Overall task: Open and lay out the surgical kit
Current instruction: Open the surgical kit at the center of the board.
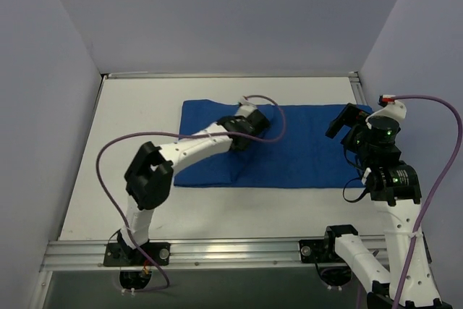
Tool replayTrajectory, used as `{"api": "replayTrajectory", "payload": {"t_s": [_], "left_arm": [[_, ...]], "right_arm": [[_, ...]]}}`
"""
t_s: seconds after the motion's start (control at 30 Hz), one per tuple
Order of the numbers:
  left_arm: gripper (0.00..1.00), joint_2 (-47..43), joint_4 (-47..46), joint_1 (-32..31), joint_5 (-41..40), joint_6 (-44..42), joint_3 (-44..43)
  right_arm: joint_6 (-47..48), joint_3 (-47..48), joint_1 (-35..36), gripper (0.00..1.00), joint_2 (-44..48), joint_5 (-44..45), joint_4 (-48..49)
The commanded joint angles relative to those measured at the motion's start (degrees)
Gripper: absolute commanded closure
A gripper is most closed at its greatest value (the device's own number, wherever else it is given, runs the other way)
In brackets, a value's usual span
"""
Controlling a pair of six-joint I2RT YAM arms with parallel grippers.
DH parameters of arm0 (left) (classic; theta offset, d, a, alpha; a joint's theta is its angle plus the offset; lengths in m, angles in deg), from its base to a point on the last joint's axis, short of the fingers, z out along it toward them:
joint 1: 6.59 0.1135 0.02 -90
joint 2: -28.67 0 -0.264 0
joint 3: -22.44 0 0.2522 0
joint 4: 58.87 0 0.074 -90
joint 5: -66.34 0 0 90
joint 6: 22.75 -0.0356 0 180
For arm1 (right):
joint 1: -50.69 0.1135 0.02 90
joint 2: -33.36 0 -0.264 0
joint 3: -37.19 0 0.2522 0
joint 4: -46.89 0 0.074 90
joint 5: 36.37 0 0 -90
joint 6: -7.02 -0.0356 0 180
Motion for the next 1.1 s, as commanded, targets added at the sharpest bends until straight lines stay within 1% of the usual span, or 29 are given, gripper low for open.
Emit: {"api": "replayTrajectory", "payload": {"t_s": [0.0,0.03,0.07,0.1,0.17,0.2,0.27,0.3,0.37,0.4,0.53,0.67,0.77,0.87,0.9,1.0,1.03,1.07], "left_arm": [[0.98,-10.5,4.35,12.67,-8.79,0.62,8.45],[0.98,-11.92,4.53,15.57,-9.49,0.71,10.4],[0.98,-13.15,4.7,21.34,-11.5,0.62,12.25],[0.98,-15.34,5.57,24.53,-12.3,1.14,13.75],[0.98,-17.02,6.2,30.95,-13.97,1.67,17.62],[0.98,-18.25,6.2,37.25,-16.24,1.93,18.85],[0.98,-18.79,6.81,43.43,-18.01,2.37,21.14],[0.98,-18.61,7.6,48.94,-20.63,2.99,21.58],[0.98,-17.83,7.52,53.37,-22.85,3.87,22.89],[0.98,-17.56,6.56,57.22,-23.73,3.87,23.25],[0.98,-15.72,4.53,62.08,-26.8,3.61,23.61],[0.98,-14.66,5.31,65.17,-27.6,5.62,23.69],[0.97,-15.53,4.09,67.36,-28.13,6.24,25.54],[0.91,-16.33,1.98,69.56,-27.17,5.63,26.86],[0.85,-16.33,1.89,70.18,-26.73,5.63,26.95],[0.78,-17.03,1.89,71.32,-24.28,6.07,26.6],[0.72,-17.55,1.63,71.32,-23.39,5.81,26.51],[0.63,-18.78,1.37,71.32,-21.99,5.54,26.33]], "right_arm": [[1.25,0.81,0.82,0.01,0.63,0.84,1.3],[1.33,0.81,0.82,0.01,0.63,0.84,1.39],[1.33,0.63,1.08,0.01,0.71,0.84,1.39],[1.51,0.63,1.09,0.01,0.71,0.84,1.48],[1.69,0.55,1.35,0.01,0.63,0.75,1.48],[1.86,0.46,1.7,0.01,0.63,0.84,1.48],[2.04,0.19,2.05,0.01,0.63,0.93,1.39],[2.04,-0.07,2.31,0.01,0.63,0.93,1.65],[2.13,-0.68,2.58,0.01,0.54,0.4,1.83],[2.13,-0.95,2.67,0.01,0.45,0.23,1.92],[3.09,-1.91,3.02,0.01,-0.42,-1.27,2.45],[4.32,-1.92,3.19,0.01,-1.66,-2.06,2.1],[4.67,-2.09,3.2,0.0,-2.36,-1.54,1.22],[4.85,-2.97,3.11,0.0,-2.71,-0.92,0.86],[4.76,-3.15,3.11,0.0,-3.15,-0.83,0.69],[4.68,-3.5,3.11,0.0,-4.55,0.05,0.43],[4.59,-3.41,3.11,0.0,-4.99,0.66,0.51],[4.5,-3.41,3.11,0.0,-5.52,0.93,0.51]]}}
